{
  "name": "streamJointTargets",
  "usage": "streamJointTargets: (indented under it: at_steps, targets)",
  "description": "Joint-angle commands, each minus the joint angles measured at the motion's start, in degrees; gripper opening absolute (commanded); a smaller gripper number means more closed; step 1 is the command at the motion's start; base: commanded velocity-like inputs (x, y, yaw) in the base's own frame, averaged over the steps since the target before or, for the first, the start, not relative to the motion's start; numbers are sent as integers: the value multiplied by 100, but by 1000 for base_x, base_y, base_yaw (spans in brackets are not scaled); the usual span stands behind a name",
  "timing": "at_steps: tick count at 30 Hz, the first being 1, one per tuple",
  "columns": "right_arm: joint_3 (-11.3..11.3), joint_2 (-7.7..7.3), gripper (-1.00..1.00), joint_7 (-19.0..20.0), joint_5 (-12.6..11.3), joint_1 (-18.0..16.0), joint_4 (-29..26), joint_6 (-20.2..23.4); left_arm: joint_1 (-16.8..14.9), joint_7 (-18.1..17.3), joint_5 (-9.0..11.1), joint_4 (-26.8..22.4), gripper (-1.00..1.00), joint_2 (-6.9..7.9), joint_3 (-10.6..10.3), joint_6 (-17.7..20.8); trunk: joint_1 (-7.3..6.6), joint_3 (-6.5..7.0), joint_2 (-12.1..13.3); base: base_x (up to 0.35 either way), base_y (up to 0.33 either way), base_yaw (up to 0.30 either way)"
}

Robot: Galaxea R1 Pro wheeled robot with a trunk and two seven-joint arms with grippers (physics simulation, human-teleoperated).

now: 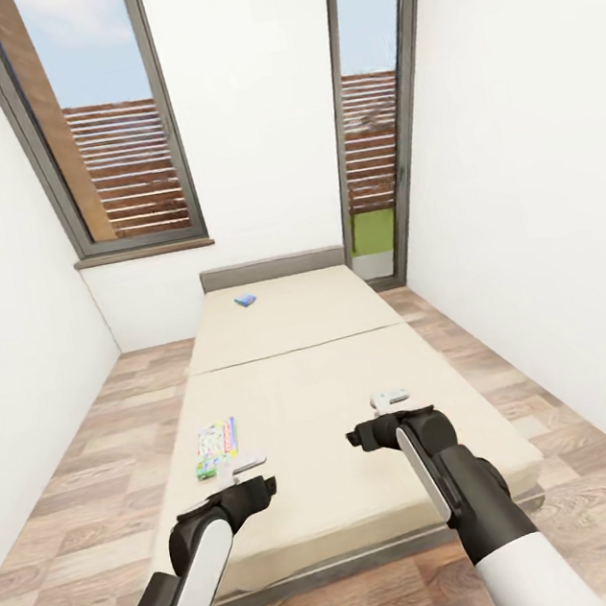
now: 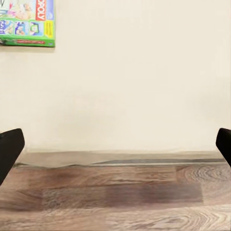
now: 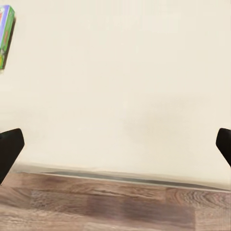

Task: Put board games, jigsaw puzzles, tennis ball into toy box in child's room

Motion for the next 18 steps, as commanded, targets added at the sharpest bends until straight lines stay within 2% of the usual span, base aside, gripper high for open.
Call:
streamJointTargets:
  at_steps: [1, 13, 18]
  targets:
    - [-4, 2, 100, 32, 28, -4, -6, 28, -5, 61, 54, -4, 100, 4, -5, 5, 0, -6, -3, 0, 309, 27]
    - [-37, -24, 100, 7, 42, -13, -6, 39, -5, 38, 49, 71, 100, 11, 3, -7, 0, -6, -3, 0, 318, 6]
    - [-49, -23, 100, 6, 26, -19, -6, 46, -5, 40, 50, 93, 100, 11, 4, -24, 0, -6, -3, 1, 336, 169]
